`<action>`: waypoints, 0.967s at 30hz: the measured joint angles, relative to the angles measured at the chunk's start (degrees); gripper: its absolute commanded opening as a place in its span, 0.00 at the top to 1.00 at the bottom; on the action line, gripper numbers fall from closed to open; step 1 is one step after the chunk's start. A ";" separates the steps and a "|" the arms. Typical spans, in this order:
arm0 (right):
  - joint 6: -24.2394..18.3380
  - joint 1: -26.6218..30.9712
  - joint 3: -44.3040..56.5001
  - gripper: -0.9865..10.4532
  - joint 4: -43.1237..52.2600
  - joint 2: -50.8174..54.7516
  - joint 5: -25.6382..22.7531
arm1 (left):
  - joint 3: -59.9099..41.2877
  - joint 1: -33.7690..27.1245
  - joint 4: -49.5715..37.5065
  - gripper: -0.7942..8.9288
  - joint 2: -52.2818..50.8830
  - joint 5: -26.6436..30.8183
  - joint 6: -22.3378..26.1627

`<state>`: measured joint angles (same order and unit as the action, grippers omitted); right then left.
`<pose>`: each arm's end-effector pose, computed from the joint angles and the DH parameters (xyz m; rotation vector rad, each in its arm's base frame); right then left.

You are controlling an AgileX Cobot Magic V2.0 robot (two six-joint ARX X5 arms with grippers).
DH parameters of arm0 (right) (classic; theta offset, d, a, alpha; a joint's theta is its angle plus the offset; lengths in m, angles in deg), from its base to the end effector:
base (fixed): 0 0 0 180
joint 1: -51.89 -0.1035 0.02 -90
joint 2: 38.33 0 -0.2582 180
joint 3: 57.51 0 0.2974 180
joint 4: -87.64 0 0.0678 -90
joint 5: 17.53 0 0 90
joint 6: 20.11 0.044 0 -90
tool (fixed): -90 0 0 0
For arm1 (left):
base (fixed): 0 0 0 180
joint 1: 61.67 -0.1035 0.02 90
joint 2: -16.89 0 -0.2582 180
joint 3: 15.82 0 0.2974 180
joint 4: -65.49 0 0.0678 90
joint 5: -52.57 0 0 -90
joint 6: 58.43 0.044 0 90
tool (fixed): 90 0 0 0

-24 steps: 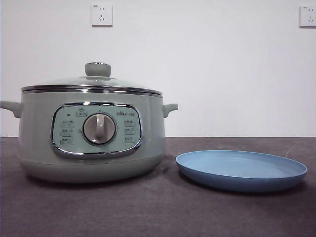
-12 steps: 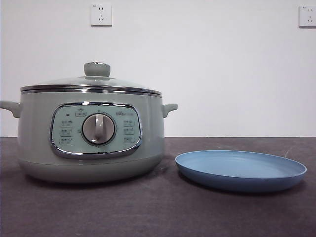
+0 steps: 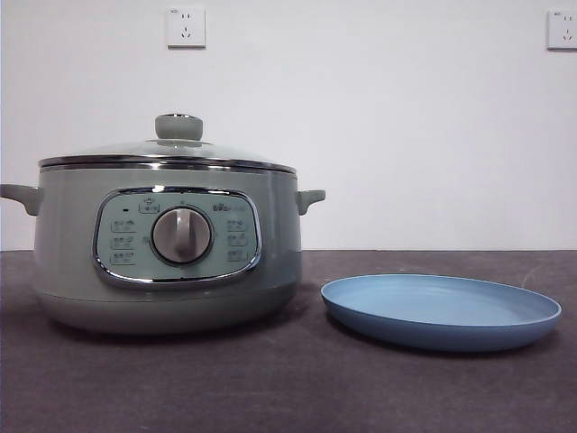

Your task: Take the potato out from the steamer,put the potato on the plate,close the lid

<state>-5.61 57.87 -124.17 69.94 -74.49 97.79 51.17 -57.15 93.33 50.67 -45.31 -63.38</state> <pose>0.1737 0.0007 0.4306 0.1891 -0.1722 0.3612 0.1641 -0.0190 0.4204 -0.0832 -0.0845 -0.2202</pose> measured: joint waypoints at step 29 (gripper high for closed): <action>-9.73 -7.19 -28.61 0.34 -27.87 -33.05 17.68 | 26.43 7.56 21.42 0.44 40.98 -14.53 4.35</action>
<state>-15.34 50.68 -152.78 42.07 -107.54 115.48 77.60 -49.59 114.75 91.65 -59.85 -59.03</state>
